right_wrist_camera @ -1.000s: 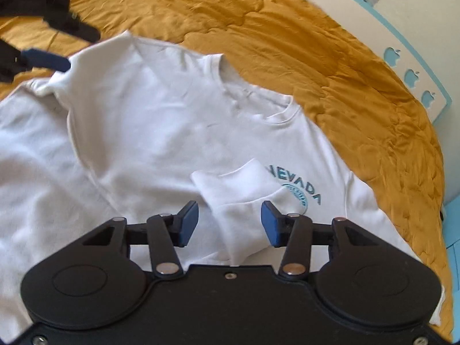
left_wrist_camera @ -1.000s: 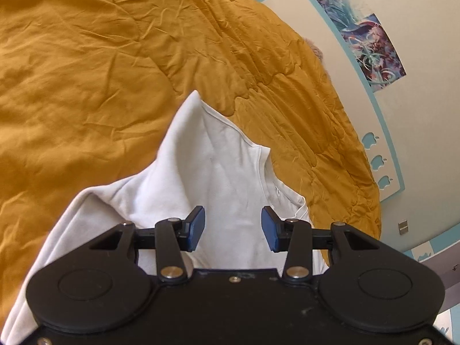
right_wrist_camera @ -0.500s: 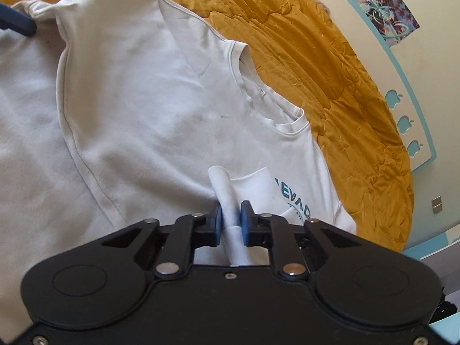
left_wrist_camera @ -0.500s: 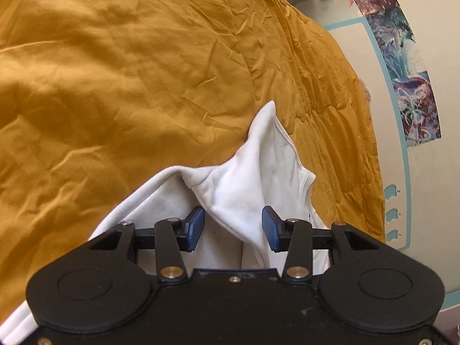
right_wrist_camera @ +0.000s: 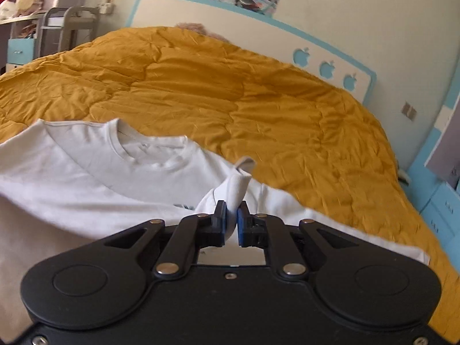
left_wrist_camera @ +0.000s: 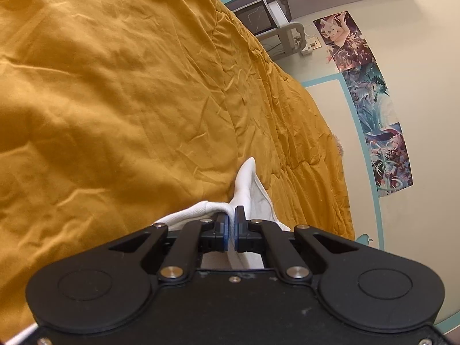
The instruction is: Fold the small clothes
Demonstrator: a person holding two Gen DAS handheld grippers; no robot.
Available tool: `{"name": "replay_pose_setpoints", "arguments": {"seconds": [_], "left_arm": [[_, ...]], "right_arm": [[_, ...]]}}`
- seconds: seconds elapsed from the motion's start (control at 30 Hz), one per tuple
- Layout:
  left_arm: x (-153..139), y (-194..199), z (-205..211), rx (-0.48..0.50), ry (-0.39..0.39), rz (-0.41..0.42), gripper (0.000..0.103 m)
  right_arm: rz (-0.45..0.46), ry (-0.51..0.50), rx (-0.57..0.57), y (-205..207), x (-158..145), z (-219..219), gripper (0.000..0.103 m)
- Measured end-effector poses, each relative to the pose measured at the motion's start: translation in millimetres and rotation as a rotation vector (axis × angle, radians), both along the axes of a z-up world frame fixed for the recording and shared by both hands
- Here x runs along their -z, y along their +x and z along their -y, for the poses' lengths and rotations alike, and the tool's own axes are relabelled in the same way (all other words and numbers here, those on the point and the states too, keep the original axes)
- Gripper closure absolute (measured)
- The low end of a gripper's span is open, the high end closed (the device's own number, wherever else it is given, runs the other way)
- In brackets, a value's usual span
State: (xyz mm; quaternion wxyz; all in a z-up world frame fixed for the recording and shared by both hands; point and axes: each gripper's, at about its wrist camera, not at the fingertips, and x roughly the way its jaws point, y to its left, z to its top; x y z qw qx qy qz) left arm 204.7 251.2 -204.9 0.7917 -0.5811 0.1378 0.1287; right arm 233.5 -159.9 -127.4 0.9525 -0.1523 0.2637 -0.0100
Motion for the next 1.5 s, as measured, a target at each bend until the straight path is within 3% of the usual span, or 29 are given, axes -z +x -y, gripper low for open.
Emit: {"name": "replay_pose_setpoints", "arguments": {"seconds": [0.13,0.2,0.27,0.33,0.43,0.5,0.63,0.7,0.83,0.87,0.9,0.97,1.2,1.27,1.4,1.5], "left_arm": [[8.1,1.8,5.3,0.006,0.019,-0.032,0.103],[10.1,-0.1,5.2,0.003,0.020,-0.043,0.103],[10.7,-0.6,4.3,0.010,0.020,-0.045,0.103],[11.2,1.3,3.3,0.022,0.023,-0.048,0.102],[11.4,4.3,3.0,0.028,0.020,-0.050,0.102],[11.8,4.6,3.1,0.028,0.011,-0.050,0.102],[10.8,5.3,3.2,0.034,0.015,-0.058,0.102],[10.3,6.5,3.3,0.041,0.027,-0.062,0.102],[11.9,9.4,2.9,0.053,0.045,-0.065,0.103],[12.3,9.9,2.7,0.054,0.046,-0.066,0.103],[12.3,10.2,2.3,0.053,0.048,-0.066,0.102],[11.2,9.8,2.5,0.047,0.054,-0.057,0.103],[-4.6,-0.3,8.9,-0.007,0.089,0.063,0.103],[-2.4,-1.4,11.7,-0.013,0.098,0.057,0.103],[13.7,1.1,14.3,-0.001,0.117,-0.025,0.103],[14.6,5.7,18.4,0.048,0.189,-0.077,0.102]], "right_arm": [[-0.234,0.066,0.034,7.7,66.4,27.6,0.094],[-0.299,0.109,0.060,0.2,76.6,35.1,0.090],[-0.287,0.112,0.074,-13.7,70.6,38.5,0.075],[-0.222,0.147,0.080,-25.2,53.9,48.4,0.053],[-0.139,0.288,0.030,-15.1,33.3,72.8,0.045],[-0.157,0.430,0.002,10.6,31.5,97.3,0.042],[-0.295,0.682,-0.012,59.7,55.7,134.8,0.045],[-0.343,0.709,0.026,73.5,68.5,140.0,0.047],[-0.395,0.808,-0.010,80.8,87.7,139.2,0.050],[-0.396,0.842,-0.020,80.9,91.4,138.5,0.058],[-0.393,0.880,-0.025,79.3,94.0,138.7,0.086],[-0.380,0.928,-0.015,77.2,93.3,137.9,0.089],[-0.154,0.850,-0.129,79.4,19.5,120.6,0.089],[-0.123,0.842,-0.138,87.3,9.3,120.2,0.090],[-0.225,0.806,-0.063,117.5,45.1,126.9,0.089],[-0.323,0.739,0.009,125.2,80.8,129.3,0.087]]}}
